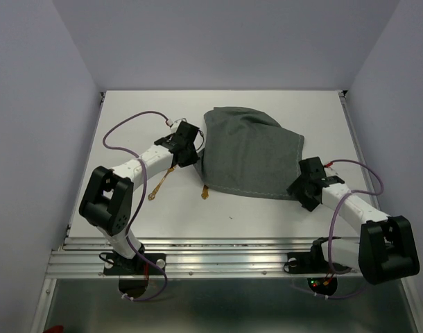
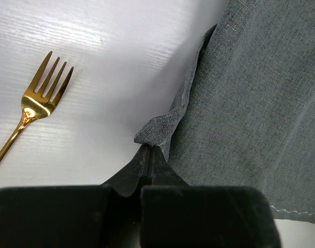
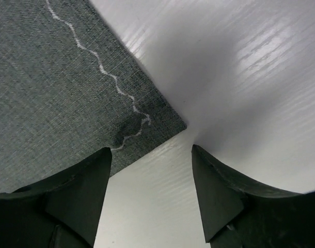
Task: Fold the napkin into a case and place the utensils inside
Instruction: Pick up the crumpled napkin from the center of the board.
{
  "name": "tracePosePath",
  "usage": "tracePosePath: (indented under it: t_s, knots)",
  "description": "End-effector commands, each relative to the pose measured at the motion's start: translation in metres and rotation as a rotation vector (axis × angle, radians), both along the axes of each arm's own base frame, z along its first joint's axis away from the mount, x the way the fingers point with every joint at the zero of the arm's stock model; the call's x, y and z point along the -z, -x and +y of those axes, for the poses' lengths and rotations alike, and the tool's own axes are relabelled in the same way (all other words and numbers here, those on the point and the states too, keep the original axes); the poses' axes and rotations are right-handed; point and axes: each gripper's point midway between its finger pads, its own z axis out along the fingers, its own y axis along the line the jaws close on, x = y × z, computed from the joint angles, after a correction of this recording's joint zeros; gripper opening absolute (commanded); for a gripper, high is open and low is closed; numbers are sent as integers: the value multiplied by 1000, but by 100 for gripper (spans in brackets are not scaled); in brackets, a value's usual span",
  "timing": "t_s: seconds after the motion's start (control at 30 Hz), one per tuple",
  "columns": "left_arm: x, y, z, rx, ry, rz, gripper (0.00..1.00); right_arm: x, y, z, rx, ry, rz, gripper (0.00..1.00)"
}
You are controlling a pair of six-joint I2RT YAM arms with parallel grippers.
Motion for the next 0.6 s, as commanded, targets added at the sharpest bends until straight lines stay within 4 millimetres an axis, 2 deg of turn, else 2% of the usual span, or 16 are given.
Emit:
tracePosePath:
  t_s: [0.0, 0.07, 0.2, 0.3, 0.4, 0.43, 0.5, 0.53, 0.57]
  knots:
    - [-11, 2, -2, 17, 29, -32, 0, 8, -10, -10, 28, 47, -39, 68]
    - [-12, 2, -1, 20, 32, -37, 0, 10, -16, -5, 19, 25, -61, 65]
    - [-12, 3, -1, 28, 42, -37, 0, 18, -20, -7, 39, 33, -62, 54]
    - [-14, 3, 1, 32, 37, -43, 0, 20, -24, -7, 28, 43, -61, 50]
    - [-15, 3, 3, 28, 28, -45, 0, 20, -29, -6, 22, 43, -61, 37]
    - [-14, 2, 4, 26, 23, -45, 0, 19, -31, -5, 21, 38, -68, 27]
    - [-15, 2, 4, 26, 21, -45, 0, 18, -33, -5, 25, 41, -75, 17]
    - [-15, 2, 5, 26, 20, -47, 0, 16, -34, -6, 30, 40, -81, 8]
    - [-17, 1, 4, 27, 21, -50, 0, 14, -35, -7, 35, 45, -90, 3]
